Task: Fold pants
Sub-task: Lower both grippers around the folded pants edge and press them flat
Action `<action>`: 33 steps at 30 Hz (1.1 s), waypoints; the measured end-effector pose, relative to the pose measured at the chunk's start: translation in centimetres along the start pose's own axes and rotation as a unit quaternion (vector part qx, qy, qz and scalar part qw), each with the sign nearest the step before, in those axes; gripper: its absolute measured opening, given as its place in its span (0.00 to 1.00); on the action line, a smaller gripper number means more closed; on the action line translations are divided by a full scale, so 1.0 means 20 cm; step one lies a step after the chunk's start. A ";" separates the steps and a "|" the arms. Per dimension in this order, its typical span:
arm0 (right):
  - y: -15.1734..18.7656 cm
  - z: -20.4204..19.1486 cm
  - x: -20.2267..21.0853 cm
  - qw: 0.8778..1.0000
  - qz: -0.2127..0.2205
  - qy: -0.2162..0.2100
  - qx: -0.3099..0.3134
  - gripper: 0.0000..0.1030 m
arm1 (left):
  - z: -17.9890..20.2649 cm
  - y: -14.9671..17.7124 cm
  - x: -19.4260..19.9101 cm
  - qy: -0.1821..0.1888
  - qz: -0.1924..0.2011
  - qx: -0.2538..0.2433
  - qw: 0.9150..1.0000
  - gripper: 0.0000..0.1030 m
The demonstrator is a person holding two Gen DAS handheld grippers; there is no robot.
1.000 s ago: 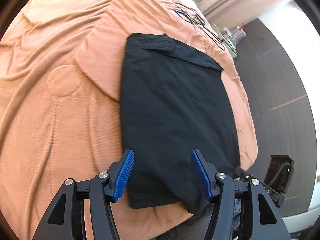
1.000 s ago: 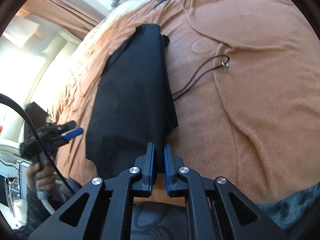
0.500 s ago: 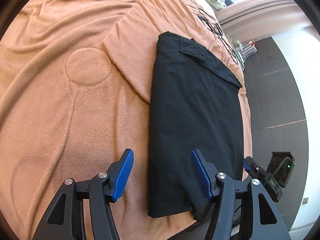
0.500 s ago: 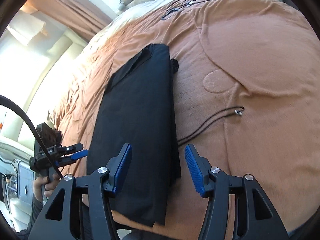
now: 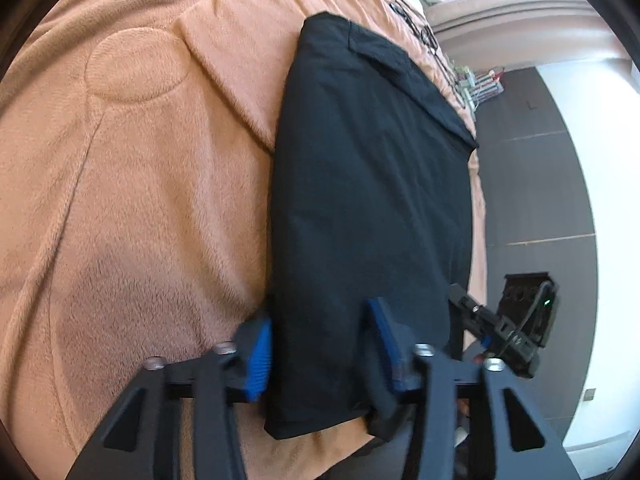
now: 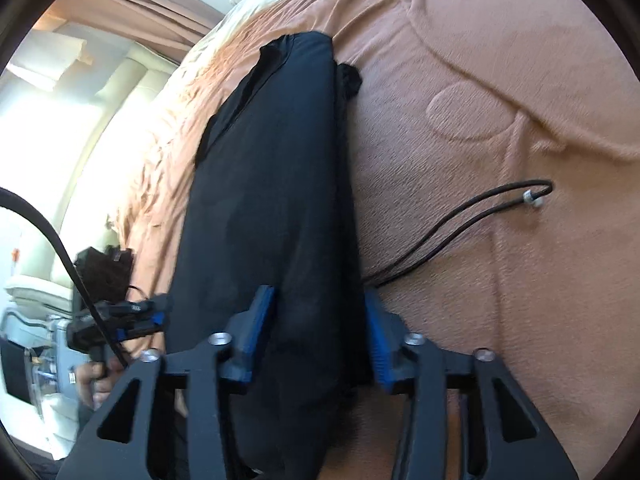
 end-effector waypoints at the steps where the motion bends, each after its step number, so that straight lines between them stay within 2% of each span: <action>1: 0.00 0.00 0.00 1.000 0.001 0.002 0.004 0.32 | 0.00 0.00 0.00 -0.001 -0.001 -0.001 1.000 0.25; 3: -0.01 -0.01 -0.01 1.000 0.001 0.004 0.009 0.30 | -0.01 0.00 0.02 0.002 0.003 0.006 1.000 0.16; 6: 0.00 -0.04 -0.01 1.000 -0.002 0.005 0.013 0.27 | 0.01 -0.01 0.08 0.005 0.013 0.003 1.000 0.12; 10: 0.03 -0.07 -0.03 1.000 -0.014 0.003 0.010 0.25 | 0.02 0.01 0.16 0.000 0.018 -0.007 1.000 0.12; 19: 0.16 -0.22 -0.13 0.998 -0.053 -0.012 0.029 0.24 | -0.08 0.04 0.30 -0.026 0.018 0.004 0.999 0.12; 22: 0.18 -0.23 -0.17 0.997 -0.067 -0.024 0.029 0.24 | -0.11 0.06 0.32 -0.035 0.011 0.006 0.999 0.12; 25: 0.17 -0.22 -0.19 0.996 -0.075 -0.016 0.039 0.24 | -0.10 0.05 0.31 -0.041 0.008 0.003 0.999 0.12; 28: 0.13 -0.24 -0.15 0.997 -0.064 -0.001 0.047 0.25 | -0.08 0.00 0.29 -0.061 0.006 -0.001 0.998 0.18; 30: 0.09 -0.24 -0.09 0.997 -0.050 -0.001 0.051 0.25 | -0.09 -0.01 0.29 -0.074 0.004 -0.004 0.997 0.27; 31: 0.07 -0.24 -0.06 0.998 -0.041 -0.004 0.049 0.31 | -0.09 -0.03 0.29 -0.072 0.007 -0.007 0.997 0.30; 32: 0.03 -0.23 -0.02 0.998 -0.026 -0.006 0.048 0.44 | -0.09 -0.04 0.29 -0.069 0.011 -0.008 0.998 0.37; 33: 0.02 -0.24 0.00 0.999 -0.018 -0.009 0.048 0.51 | -0.10 -0.05 0.30 -0.067 0.016 -0.008 0.998 0.45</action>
Point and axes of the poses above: each gripper's, at about its wrist camera, not at the fingertips, and x roughly against the way its jaws point, z to its right, y to its underside, the point moved 3 cm from there along -x, roughly the way its jaws point, and after that the axes turned 9 degrees about -x, right-handed, at the moved point
